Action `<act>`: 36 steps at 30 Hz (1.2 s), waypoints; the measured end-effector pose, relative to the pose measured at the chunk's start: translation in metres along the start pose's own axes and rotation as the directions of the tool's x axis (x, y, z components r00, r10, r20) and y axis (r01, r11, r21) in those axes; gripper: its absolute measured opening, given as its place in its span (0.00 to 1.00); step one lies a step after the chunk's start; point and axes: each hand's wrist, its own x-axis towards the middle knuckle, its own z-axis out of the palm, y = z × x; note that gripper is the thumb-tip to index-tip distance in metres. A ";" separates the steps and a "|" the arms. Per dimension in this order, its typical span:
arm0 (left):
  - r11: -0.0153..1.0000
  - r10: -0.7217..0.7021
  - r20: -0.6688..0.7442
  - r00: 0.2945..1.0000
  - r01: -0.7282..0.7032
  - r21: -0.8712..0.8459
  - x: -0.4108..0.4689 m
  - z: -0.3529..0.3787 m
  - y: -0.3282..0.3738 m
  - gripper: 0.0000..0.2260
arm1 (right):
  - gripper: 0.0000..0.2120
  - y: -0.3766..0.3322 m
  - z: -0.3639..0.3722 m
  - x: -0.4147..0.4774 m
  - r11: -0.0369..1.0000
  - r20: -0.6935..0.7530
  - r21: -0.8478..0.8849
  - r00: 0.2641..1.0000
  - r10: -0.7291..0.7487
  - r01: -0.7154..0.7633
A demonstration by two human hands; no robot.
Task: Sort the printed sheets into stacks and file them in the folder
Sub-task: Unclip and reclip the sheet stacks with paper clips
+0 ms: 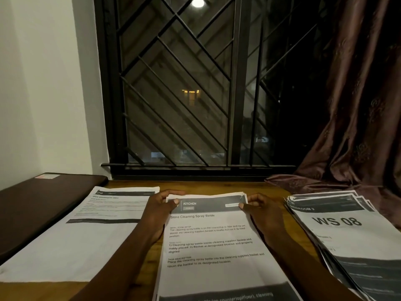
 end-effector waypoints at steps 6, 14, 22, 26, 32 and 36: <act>1.000 -0.004 -0.007 1.000 0.004 0.003 -0.001 -0.001 0.002 0.08 | 0.11 -0.004 -0.001 -0.002 0.999 -0.054 0.037 0.998 -0.011 0.013; 1.000 -0.009 -0.020 1.000 0.009 -0.017 -0.001 0.001 0.001 0.09 | 0.08 -0.011 -0.004 -0.010 0.999 -0.101 -0.009 0.994 -0.048 0.047; 0.999 0.001 -0.020 1.000 -0.002 -0.035 0.000 0.001 0.001 0.10 | 0.07 -0.020 -0.008 -0.020 0.982 -0.088 0.024 0.979 -0.183 0.186; 0.996 -0.028 -0.028 0.999 0.025 -0.081 0.000 -0.001 0.000 0.10 | 0.10 -0.028 -0.014 -0.025 0.980 0.054 0.050 0.979 -0.197 0.194; 0.995 0.022 -0.004 1.000 -0.023 -0.102 -0.001 0.001 0.002 0.10 | 0.04 -0.032 -0.005 -0.033 0.921 0.250 0.338 0.962 0.111 -0.195; 0.996 -0.001 -0.006 1.000 0.001 -0.088 0.000 -0.002 0.000 0.10 | 0.24 -0.014 0.004 -0.022 0.990 -0.066 -0.133 0.997 0.031 -0.039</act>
